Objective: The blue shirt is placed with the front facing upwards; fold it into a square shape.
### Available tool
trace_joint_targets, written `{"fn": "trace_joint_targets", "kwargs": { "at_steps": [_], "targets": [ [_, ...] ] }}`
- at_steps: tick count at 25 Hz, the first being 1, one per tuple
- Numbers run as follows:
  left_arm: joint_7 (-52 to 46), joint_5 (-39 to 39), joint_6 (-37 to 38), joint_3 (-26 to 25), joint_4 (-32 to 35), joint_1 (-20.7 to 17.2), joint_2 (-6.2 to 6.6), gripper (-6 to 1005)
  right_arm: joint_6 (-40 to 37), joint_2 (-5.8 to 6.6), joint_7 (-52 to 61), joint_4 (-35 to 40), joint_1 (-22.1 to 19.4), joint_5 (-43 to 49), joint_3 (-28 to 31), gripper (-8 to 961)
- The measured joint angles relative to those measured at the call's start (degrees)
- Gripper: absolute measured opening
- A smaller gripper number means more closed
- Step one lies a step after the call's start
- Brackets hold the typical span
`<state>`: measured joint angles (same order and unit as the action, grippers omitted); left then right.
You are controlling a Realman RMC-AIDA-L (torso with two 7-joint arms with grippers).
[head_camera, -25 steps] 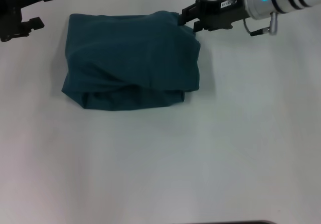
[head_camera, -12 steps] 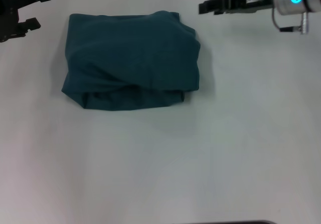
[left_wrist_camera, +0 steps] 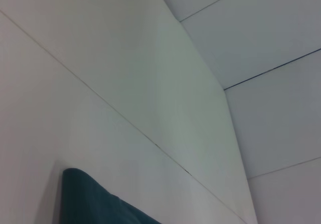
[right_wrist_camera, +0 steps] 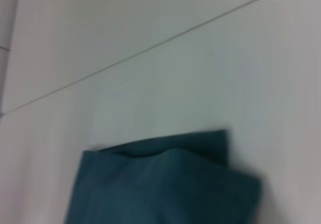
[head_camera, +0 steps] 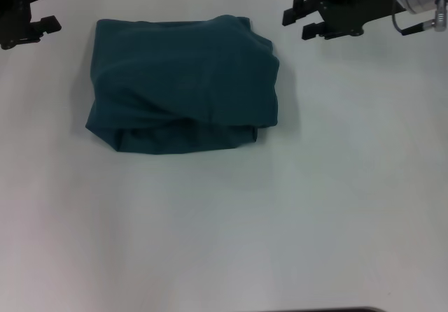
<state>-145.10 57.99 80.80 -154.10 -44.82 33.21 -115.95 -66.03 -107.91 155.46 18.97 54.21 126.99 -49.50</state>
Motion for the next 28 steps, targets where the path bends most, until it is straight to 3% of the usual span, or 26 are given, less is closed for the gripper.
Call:
{"fn": "trace_joint_targets", "kwargs": {
  "at_steps": [8,16,19,28],
  "targets": [
    [0.70,0.07,0.01,0.03,-0.07,0.07,0.28,937,0.64,-3.08,3.99,-3.05,-0.28,-6.38,0.64,533],
    [2.87,0.14,-0.19,0.12,0.57,-0.10,0.01,937,5.88,-6.18,6.59,-3.72,-0.07,-5.35,-0.91,533],
    [3.75,0.16,-0.31,0.06,1.52,-0.22,0.09,937,5.36,-6.20,7.23,-3.40,-0.47,-3.85,-1.66,533],
    [4.13,0.20,-0.39,0.04,2.07,-0.43,-0.16,937,0.26,-4.08,7.90,0.12,-3.35,-2.21,-1.70,534]
  ]
}}
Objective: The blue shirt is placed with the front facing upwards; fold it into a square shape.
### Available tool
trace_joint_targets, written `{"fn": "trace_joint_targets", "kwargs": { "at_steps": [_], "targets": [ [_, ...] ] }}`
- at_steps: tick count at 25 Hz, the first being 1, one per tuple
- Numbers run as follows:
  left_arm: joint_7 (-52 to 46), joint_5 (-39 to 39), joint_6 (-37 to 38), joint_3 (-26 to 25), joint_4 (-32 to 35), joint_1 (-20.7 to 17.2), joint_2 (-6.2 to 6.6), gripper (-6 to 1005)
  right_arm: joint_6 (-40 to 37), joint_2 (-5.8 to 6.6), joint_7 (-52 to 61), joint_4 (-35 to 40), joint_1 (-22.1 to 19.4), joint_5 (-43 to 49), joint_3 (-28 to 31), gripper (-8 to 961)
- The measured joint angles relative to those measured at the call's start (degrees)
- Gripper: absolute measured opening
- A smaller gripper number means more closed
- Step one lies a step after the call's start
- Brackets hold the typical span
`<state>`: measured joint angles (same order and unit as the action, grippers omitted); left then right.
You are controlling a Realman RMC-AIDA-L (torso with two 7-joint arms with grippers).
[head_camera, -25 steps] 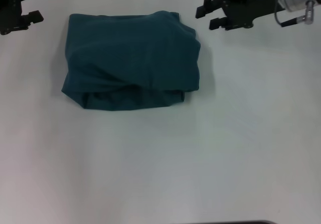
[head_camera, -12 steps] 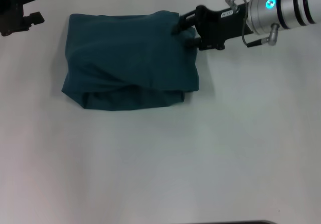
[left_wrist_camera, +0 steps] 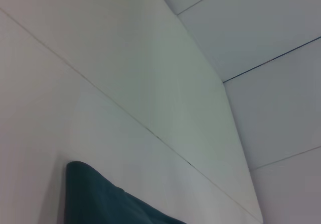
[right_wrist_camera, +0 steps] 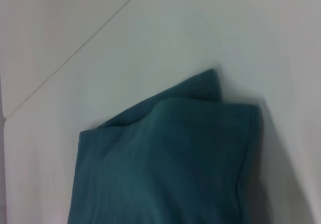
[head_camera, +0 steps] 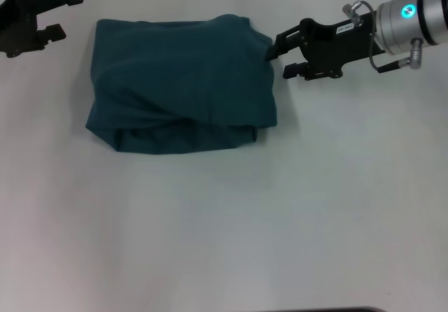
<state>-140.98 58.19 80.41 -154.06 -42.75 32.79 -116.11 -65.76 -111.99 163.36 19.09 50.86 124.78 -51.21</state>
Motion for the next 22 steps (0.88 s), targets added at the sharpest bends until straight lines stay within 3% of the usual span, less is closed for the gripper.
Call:
{"fn": "trace_joint_targets", "kwargs": {
  "at_steps": [3,12,22],
  "targets": [
    [0.00,0.00,0.01,-0.01,0.02,-0.01,-0.14,937,0.48,-0.32,0.06,-0.24,-0.37,-0.17,0.24,534],
    [-0.02,0.00,0.56,-0.25,0.00,-0.05,-0.17,937,7.95,-4.02,-0.10,-0.77,0.37,-0.29,0.71,534],
    [0.01,-0.01,0.40,-0.03,0.08,0.05,-0.27,936,12.72,-4.40,-0.61,-0.69,0.30,-1.18,2.29,534]
  ]
}}
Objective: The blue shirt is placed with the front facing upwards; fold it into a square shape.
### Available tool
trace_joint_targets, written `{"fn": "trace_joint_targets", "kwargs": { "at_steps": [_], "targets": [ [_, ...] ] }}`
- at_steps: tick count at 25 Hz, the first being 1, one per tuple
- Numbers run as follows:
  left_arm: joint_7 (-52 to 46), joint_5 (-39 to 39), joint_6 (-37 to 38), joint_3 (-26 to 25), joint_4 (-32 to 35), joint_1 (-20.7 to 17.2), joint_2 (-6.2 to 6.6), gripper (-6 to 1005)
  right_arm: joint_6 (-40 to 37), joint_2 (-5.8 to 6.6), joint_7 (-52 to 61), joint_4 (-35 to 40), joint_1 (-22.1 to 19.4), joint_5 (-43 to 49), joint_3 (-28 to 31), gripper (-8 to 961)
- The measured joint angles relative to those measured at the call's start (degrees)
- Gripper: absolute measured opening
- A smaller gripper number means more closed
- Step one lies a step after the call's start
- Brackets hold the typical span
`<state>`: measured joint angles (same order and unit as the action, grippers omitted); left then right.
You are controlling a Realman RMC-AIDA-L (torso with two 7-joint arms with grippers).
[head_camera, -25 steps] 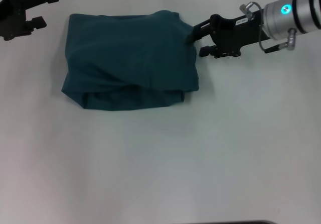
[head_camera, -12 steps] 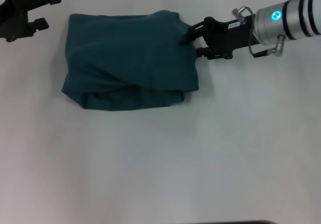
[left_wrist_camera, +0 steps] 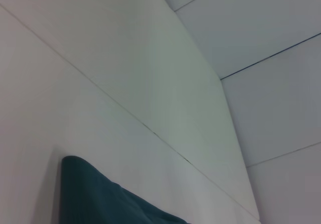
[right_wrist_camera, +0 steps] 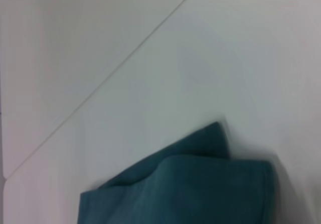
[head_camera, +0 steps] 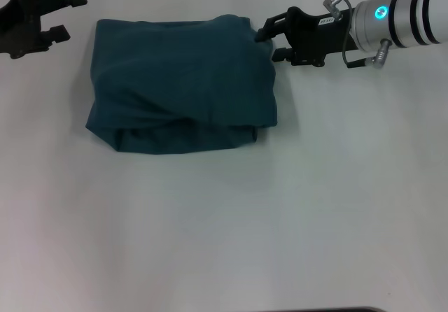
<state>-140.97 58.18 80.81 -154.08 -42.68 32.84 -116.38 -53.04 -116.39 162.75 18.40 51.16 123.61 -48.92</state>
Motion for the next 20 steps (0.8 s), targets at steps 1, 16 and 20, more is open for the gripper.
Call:
{"fn": "trace_joint_targets", "kwargs": {
  "at_steps": [1,16,20],
  "targets": [
    [0.00,0.00,0.00,0.01,0.00,0.08,0.01,936,0.18,-0.01,-0.11,0.02,0.00,-0.24,0.05,534],
    [-0.04,0.00,-0.38,-0.17,-0.04,0.40,0.02,936,0.83,-0.58,-0.41,-0.14,0.26,-0.41,-1.22,532],
    [-0.13,0.00,-0.40,-0.01,-0.04,0.46,0.02,937,2.36,-1.64,-0.58,-0.28,1.42,-0.50,-1.37,516]
  ]
}}
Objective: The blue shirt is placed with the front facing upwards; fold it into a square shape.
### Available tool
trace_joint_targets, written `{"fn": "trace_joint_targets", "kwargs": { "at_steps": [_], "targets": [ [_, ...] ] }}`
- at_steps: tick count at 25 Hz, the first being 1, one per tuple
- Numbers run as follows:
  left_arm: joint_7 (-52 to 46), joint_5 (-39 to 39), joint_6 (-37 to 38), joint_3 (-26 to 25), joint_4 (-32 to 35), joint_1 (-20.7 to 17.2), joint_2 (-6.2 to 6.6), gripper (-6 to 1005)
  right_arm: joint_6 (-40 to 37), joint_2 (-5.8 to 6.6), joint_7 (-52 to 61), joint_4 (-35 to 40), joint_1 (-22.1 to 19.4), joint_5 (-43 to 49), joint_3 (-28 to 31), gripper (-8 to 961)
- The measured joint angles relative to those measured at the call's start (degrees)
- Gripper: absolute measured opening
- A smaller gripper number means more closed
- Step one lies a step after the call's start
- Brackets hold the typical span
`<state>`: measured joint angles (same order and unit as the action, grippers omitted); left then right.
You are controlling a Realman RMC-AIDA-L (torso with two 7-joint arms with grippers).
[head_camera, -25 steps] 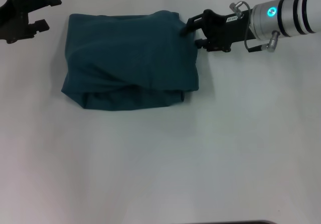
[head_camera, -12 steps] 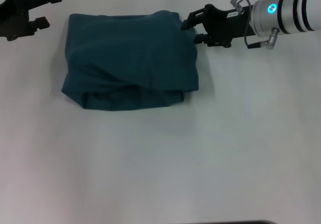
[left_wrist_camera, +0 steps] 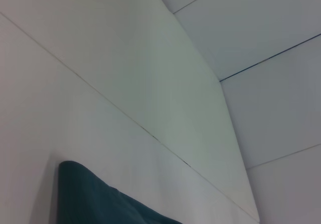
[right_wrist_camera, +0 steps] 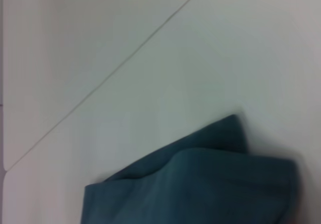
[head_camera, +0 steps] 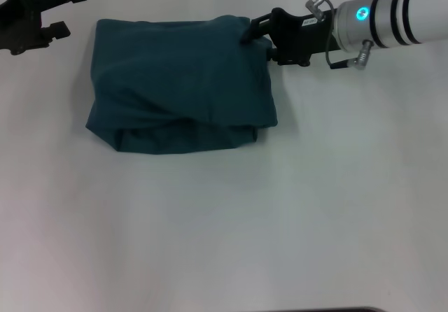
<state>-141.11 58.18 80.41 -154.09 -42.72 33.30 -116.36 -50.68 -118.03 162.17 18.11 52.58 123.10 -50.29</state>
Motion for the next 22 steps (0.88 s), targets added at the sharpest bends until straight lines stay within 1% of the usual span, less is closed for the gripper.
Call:
{"fn": "trace_joint_targets", "kwargs": {
  "at_steps": [3,6,11,17,22],
  "targets": [
    [-0.01,0.00,0.00,-0.02,0.00,-0.04,0.00,937,0.41,-0.42,-0.06,-0.32,0.77,-0.06,0.05,505],
    [0.01,0.00,0.00,-0.06,0.00,-0.09,0.00,937,0.51,-0.50,-0.07,-0.37,0.96,-0.06,0.38,493],
    [0.04,0.01,0.25,-0.09,0.00,-0.14,0.00,937,0.56,-0.50,-0.19,0.05,1.00,-0.06,0.23,473],
    [0.06,0.07,0.63,-0.21,0.00,-0.23,0.00,936,0.28,-0.20,-3.64,0.19,0.64,-1.77,0.93,450],
    [0.08,0.10,0.64,-0.17,0.01,-0.19,0.03,936,0.20,-0.15,-3.54,-0.13,1.29,-1.68,0.65,348]
  ]
}}
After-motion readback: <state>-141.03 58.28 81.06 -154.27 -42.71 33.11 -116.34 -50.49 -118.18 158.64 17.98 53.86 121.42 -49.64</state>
